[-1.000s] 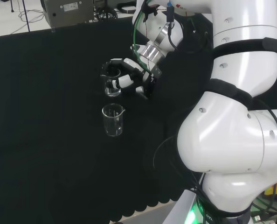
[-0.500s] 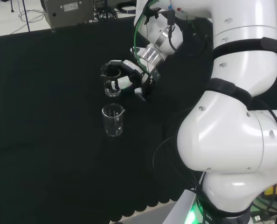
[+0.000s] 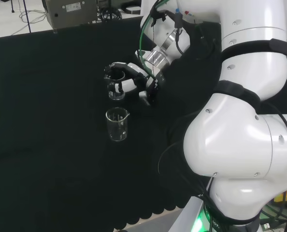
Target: Pick up the beaker on the right.
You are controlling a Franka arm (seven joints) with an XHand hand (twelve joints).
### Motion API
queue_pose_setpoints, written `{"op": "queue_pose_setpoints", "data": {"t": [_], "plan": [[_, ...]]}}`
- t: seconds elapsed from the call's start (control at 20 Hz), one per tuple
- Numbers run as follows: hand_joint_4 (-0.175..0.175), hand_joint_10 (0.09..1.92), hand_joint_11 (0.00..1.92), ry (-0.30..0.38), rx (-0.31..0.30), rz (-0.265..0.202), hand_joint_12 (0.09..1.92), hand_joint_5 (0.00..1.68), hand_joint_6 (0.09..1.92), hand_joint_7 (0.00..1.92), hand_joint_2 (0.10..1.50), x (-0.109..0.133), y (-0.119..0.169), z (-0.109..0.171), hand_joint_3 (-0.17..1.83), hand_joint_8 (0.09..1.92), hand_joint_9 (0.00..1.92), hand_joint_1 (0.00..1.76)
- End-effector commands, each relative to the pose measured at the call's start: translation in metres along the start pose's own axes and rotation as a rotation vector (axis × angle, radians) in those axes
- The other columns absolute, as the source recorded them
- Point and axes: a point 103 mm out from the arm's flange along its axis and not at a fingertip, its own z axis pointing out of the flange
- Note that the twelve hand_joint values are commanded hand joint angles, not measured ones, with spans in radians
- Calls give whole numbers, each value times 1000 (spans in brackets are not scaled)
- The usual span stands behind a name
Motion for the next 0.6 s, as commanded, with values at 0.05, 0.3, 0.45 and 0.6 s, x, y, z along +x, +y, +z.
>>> {"op": "queue_pose_setpoints", "data": {"t": [0.05, 0.3, 0.45, 0.6], "plan": [[-11, 567, 130, 12, 4, 1, 1378, 362, 741, 371, 496, 0, 1, 3, 754, 649, 558, 1078], [-8, 568, 137, 6, 4, 14, 1374, 400, 751, 378, 498, -1, 0, 4, 757, 654, 567, 1081], [-4, 567, 147, 1, 6, 27, 1368, 453, 787, 391, 505, -3, 0, 4, 758, 658, 578, 1084], [3, 565, 157, 0, 5, 38, 1363, 521, 840, 405, 517, -6, -2, 4, 758, 660, 590, 1088]]}}
